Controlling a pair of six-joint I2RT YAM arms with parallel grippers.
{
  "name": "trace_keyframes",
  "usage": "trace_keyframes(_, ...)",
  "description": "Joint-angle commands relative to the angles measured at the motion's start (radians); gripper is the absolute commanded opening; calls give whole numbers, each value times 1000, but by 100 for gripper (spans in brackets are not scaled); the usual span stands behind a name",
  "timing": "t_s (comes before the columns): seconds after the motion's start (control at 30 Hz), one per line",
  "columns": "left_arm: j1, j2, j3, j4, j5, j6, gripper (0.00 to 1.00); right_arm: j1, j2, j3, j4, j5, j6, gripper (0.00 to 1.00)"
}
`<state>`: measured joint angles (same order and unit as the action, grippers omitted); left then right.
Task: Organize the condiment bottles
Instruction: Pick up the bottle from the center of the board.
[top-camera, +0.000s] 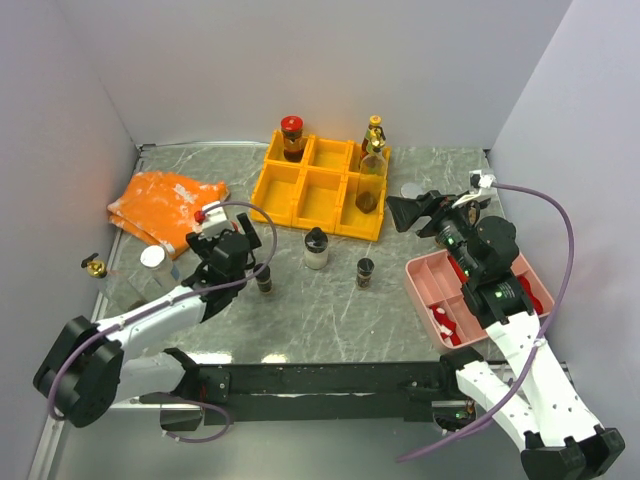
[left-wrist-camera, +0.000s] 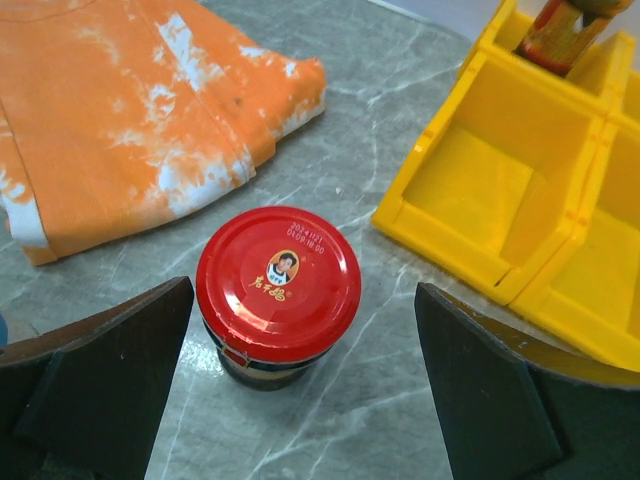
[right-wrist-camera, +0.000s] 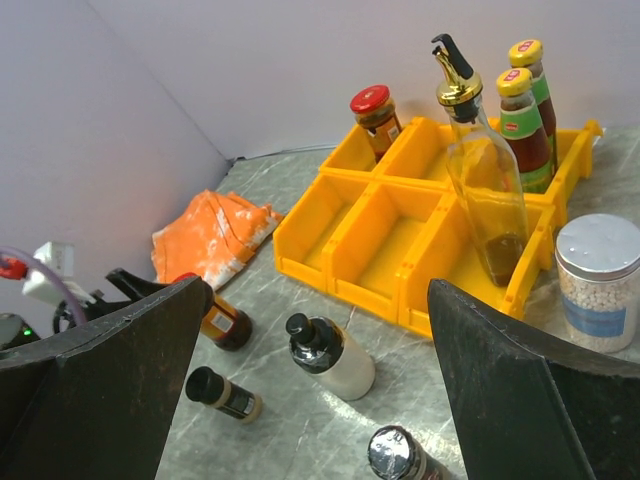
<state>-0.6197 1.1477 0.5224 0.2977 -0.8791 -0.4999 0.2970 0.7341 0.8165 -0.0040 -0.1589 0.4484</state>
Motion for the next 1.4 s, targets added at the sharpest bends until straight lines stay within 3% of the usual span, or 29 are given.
trace_keyframes(0.0, -2, 53, 44, 23, -9, -15, 100, 5, -24, -5, 41, -1, -16, 100)
trace_keyframes(0.33, 1, 110, 22, 99, -5, 4, 98, 4, -30, -14, 41, 10, -22, 100)
trace_keyframes(0.63, 2, 138, 54, 100, -3, 41, 81, 4, -36, -13, 41, 19, -30, 100)
trace_keyframes(0.93, 3, 70, 77, 71, 28, 95, 18, 4, -32, -2, 35, 22, -37, 100)
trace_keyframes(1.03, 3, 55, 128, 3, 29, 104, 3, 5, -36, -7, 38, 25, -37, 100)
trace_keyframes(1.37, 3, -26, 258, -26, 127, 158, 1, 5, -45, -11, 41, 35, -42, 100)
